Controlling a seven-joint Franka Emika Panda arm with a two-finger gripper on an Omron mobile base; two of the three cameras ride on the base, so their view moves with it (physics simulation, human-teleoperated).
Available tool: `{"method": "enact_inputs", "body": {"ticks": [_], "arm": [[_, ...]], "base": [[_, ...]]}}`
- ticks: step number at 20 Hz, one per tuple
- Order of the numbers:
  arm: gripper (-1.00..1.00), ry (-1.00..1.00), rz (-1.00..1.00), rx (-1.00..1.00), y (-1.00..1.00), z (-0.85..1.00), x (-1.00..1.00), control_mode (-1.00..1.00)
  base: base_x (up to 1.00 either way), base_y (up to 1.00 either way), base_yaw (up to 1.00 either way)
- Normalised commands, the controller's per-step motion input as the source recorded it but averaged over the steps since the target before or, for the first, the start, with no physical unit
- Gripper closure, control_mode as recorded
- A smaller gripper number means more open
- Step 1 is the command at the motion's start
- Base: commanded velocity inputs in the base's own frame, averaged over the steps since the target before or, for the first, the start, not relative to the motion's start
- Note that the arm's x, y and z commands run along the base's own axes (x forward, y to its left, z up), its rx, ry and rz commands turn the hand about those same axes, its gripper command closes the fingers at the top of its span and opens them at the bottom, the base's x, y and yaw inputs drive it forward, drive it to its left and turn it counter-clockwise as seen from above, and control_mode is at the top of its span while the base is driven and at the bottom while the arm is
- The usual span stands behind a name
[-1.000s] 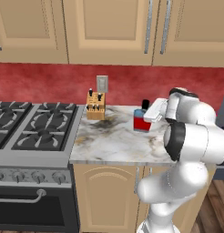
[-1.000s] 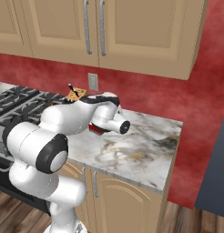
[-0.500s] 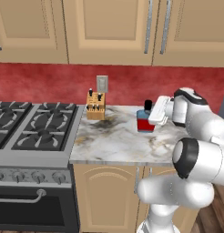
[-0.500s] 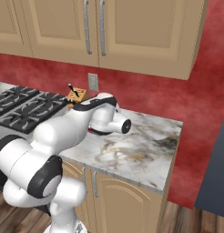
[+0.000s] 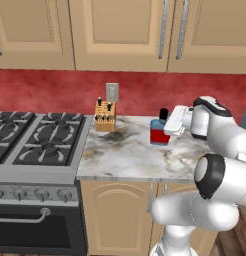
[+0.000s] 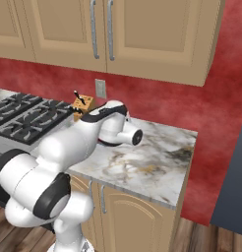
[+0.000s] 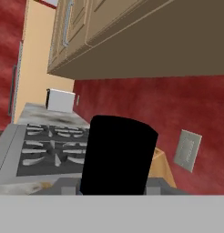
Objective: Move the drinks to the dining counter.
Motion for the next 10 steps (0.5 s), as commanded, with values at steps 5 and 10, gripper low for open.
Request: {"method": "enact_inputs", "body": {"ticks": [5,10], "arm": [[1.00,0.00,0.00,0.04,-0.01,0.00,-0.01,-1.00],[1.00,0.00,0.00,0.00,0.00,0.00,0.00,-1.00]], "base": [[0.00,0.00,0.00],[0.00,0.00,0.00]]}}
